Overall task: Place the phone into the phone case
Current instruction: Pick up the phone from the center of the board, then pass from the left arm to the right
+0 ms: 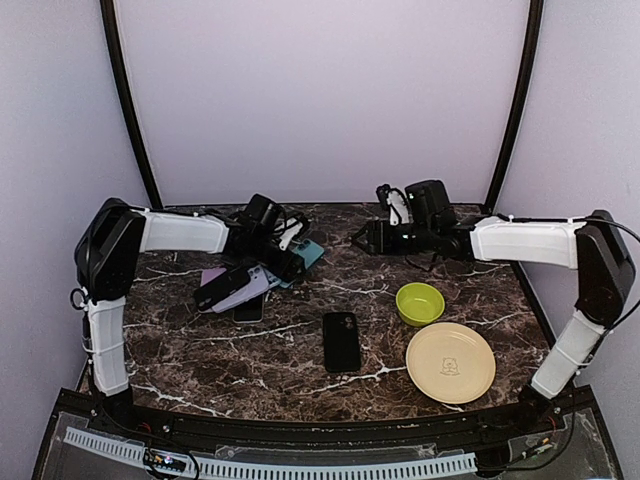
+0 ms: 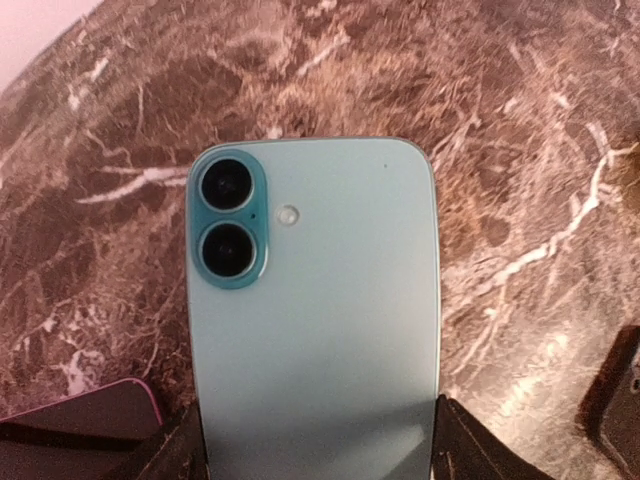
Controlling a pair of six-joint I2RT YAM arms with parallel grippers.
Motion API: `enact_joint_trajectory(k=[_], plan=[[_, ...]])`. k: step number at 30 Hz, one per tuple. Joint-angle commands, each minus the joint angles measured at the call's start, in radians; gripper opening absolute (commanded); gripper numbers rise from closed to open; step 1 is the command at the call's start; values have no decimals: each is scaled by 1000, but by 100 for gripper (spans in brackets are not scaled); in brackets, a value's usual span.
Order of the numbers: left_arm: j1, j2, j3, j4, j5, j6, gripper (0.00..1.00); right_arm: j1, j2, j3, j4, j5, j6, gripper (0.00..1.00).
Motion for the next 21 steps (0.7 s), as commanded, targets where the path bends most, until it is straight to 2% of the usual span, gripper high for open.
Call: enact_joint_trajectory(k=[1,4,8,10,13,21], plan=[[-6,-182,-85,286,51,-34,56,-1,-99,-67,164,-103,-79,63],[-10,-245,-138,339,135,-36,55,-1,-187,-129,268,-216,-117,64],[-28,-397,-285,524,315,-41,55,-1,-313,-195,391,-354,-169,70],[-44,-481,-332,593,393,-46,54,0,-360,-204,419,-407,-199,76],[-73,-592,-364,635,459,-41,52,2,-400,-187,433,-466,-220,98],[-147,-717,-403,714,553,-91,51,90,-421,-155,479,-507,-284,99]])
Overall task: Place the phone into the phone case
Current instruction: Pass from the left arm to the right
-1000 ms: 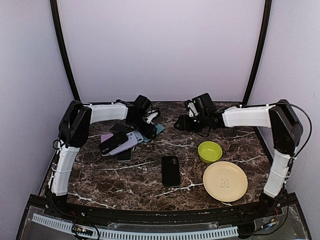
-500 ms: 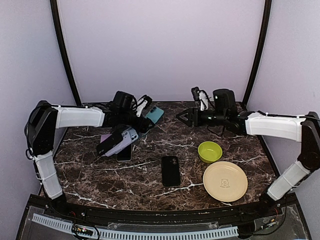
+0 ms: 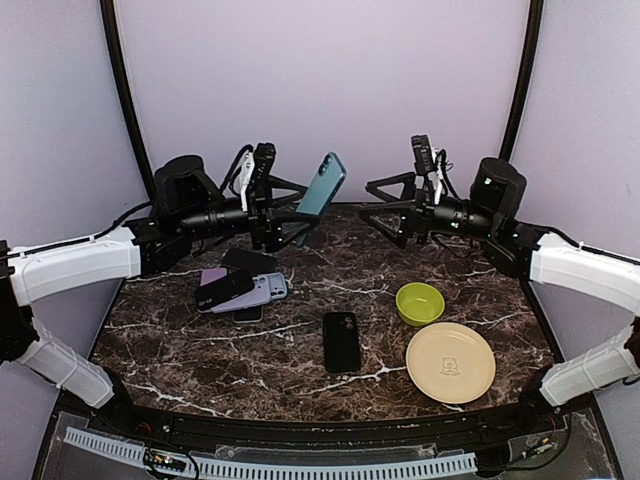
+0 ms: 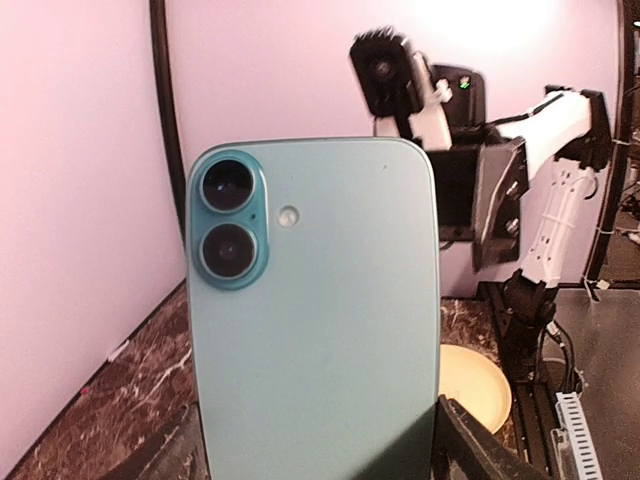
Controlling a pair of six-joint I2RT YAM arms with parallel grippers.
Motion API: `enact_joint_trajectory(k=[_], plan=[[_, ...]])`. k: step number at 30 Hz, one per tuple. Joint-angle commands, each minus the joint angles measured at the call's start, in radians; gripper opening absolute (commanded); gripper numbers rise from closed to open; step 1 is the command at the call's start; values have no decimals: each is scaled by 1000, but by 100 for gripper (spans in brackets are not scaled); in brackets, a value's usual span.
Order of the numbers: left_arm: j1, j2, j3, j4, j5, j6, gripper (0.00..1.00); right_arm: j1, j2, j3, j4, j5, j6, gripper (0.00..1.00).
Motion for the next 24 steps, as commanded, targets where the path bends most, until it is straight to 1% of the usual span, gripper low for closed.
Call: enact_joint_trajectory(k=[1,7,11,17,24], plan=[[-31,-63,-30,129,88,-32,51,62,-2,42,56,-45,-62,98],[-72,-75,-29,163,120,-43,51,150,47,144,-11,-41,-136,99],[-90,-80,-31,165,127,-33,50,161,70,172,-11,-33,-140,99],[-107,-87,-47,197,141,-53,50,162,106,210,-43,-71,-160,99],[-111,-84,-54,261,148,-111,50,171,115,228,-56,-129,-164,86]])
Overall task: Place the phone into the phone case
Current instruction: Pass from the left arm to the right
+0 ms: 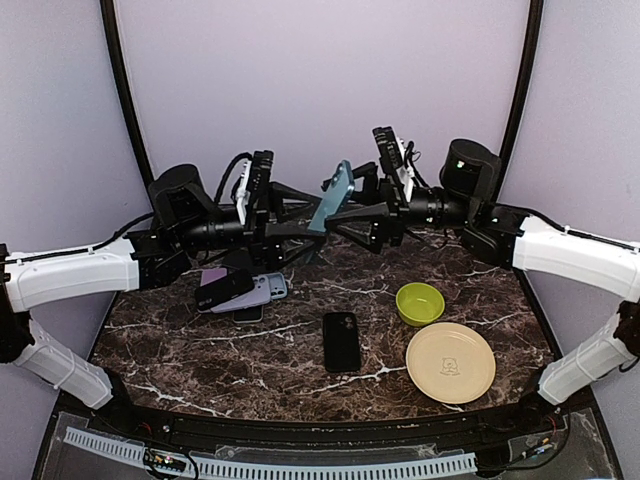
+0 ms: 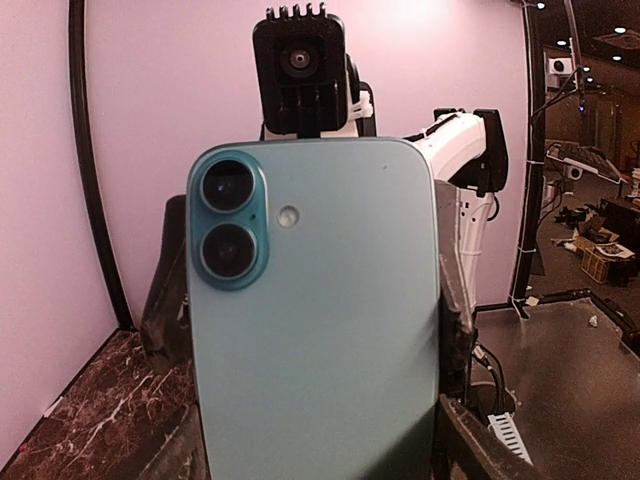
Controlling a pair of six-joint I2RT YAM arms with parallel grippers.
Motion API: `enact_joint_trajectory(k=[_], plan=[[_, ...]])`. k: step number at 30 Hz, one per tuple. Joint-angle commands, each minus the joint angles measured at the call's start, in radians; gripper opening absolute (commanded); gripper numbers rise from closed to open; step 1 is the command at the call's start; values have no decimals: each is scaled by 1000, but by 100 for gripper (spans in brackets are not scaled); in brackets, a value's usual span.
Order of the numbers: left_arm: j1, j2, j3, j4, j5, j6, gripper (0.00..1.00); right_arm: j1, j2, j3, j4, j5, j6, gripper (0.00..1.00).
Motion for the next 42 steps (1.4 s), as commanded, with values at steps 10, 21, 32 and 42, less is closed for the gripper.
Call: enact_joint_trajectory(k=[10,21,32,42], plan=[[-8,-31,5,93,32,-61,50,12,-48,12,34,-58,32,51],[-8,-62,33,-281,-119,51,95,13,-62,22,-177,205,124,24],[-11,-18,-3,-651,-361,159,82,13,-75,58,-536,784,264,20],[-186,157,-42,-870,-563,327,62,12,-57,67,-670,962,323,20]])
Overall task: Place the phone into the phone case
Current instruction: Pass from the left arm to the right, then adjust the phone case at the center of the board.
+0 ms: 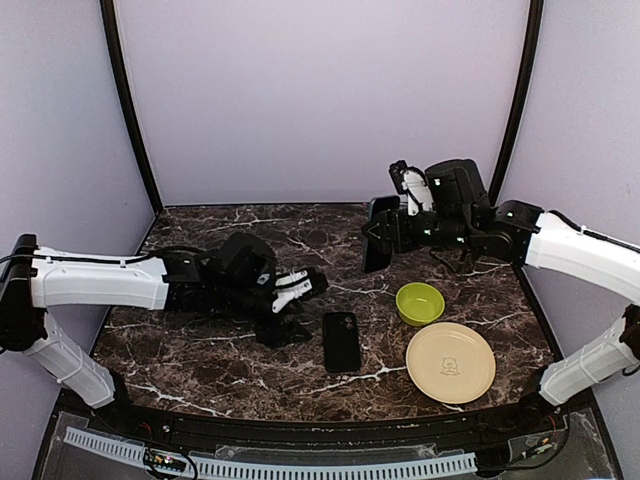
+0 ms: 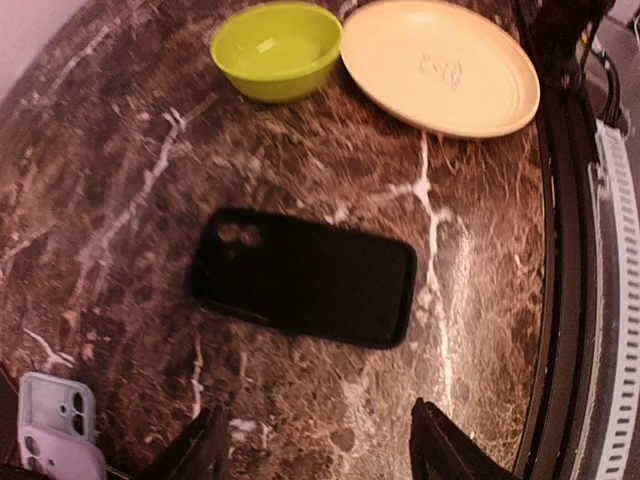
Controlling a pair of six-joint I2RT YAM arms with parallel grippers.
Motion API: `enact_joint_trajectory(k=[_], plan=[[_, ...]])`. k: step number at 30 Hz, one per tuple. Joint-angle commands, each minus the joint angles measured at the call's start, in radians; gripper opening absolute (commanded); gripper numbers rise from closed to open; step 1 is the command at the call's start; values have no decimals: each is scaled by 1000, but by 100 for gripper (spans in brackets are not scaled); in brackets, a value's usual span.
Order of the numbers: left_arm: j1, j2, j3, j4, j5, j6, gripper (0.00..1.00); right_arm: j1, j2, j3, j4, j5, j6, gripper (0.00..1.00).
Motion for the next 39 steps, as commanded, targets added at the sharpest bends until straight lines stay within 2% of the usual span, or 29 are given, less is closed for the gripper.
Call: enact_joint_trajectory(k=[1,11,19,22,32,36,39], plan=[[-77,92,-1,-142,-98,99,59,4,0,36,5,96,43,20],[-148,294,96,-178,-139,139,35,4,-12,9,-14,125,53,22],[-175,420,181,-154,-127,153,29,4,-33,-13,-7,140,60,22],[-179,463,219,-147,-125,158,24,4,-38,-19,-9,146,63,22],[-186,506,307,-104,-72,157,21,4,-44,-5,-80,199,97,22],[-166,436,301,-93,-52,141,22,6,-31,8,-128,200,131,21],[-110,346,296,-89,-40,63,25,16,-13,20,-171,199,171,20]])
